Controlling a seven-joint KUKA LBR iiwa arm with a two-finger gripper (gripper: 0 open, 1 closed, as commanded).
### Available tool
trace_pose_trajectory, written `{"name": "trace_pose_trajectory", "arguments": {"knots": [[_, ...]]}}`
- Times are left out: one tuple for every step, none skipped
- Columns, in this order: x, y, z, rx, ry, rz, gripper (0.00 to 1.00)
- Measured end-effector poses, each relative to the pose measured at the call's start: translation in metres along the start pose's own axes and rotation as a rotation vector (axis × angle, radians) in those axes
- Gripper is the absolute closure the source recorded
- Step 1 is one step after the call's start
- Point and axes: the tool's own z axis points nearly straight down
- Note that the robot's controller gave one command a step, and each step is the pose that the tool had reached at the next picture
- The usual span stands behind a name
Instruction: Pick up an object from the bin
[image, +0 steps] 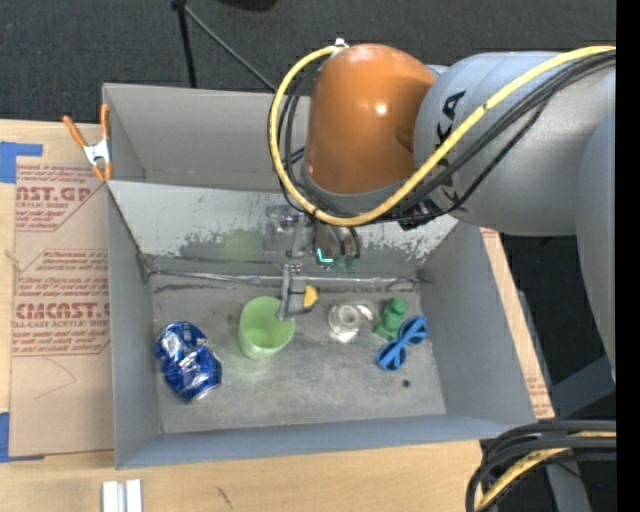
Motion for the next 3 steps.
{"name": "trace_pose_trajectory", "arguments": {"knots": [[0.02,-0.046,0.14,0.001,0.002,0.029,0.0],[-0.002,-0.027,0.172,0.0,-0.007,-0.004,0.0],[-0.002,0.056,0.171,-0.004,-0.009,-0.09,0.0]]}}
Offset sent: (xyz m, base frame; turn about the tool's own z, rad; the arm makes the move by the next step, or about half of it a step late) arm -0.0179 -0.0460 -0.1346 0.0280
